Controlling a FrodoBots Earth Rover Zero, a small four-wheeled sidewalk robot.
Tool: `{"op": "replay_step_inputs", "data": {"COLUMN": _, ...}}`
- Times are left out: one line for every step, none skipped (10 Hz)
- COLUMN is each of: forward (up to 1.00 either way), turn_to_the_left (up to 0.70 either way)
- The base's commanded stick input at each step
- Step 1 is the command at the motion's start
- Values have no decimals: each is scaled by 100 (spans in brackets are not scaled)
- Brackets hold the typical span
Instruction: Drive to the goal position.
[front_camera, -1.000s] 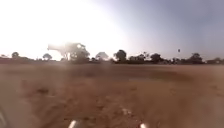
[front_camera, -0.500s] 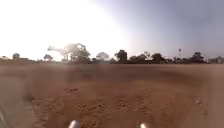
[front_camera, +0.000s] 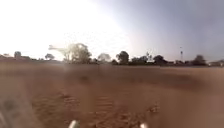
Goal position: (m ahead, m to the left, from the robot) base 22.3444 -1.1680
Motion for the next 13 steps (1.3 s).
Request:
{"op": "replay_step_inputs", "data": {"forward": 100, "turn_to_the_left": -19}}
{"op": "replay_step_inputs", "data": {"forward": 100, "turn_to_the_left": -5}}
{"op": "replay_step_inputs", "data": {"forward": 100, "turn_to_the_left": 0}}
{"op": "replay_step_inputs", "data": {"forward": 100, "turn_to_the_left": 0}}
{"op": "replay_step_inputs", "data": {"forward": 100, "turn_to_the_left": 0}}
{"op": "replay_step_inputs", "data": {"forward": 100, "turn_to_the_left": 0}}
{"op": "replay_step_inputs", "data": {"forward": 100, "turn_to_the_left": 0}}
{"op": "replay_step_inputs", "data": {"forward": 100, "turn_to_the_left": 0}}
{"op": "replay_step_inputs", "data": {"forward": 100, "turn_to_the_left": 0}}
{"op": "replay_step_inputs", "data": {"forward": 100, "turn_to_the_left": 0}}
{"op": "replay_step_inputs", "data": {"forward": 100, "turn_to_the_left": 0}}
{"op": "replay_step_inputs", "data": {"forward": 100, "turn_to_the_left": 0}}
{"op": "replay_step_inputs", "data": {"forward": 100, "turn_to_the_left": 0}}
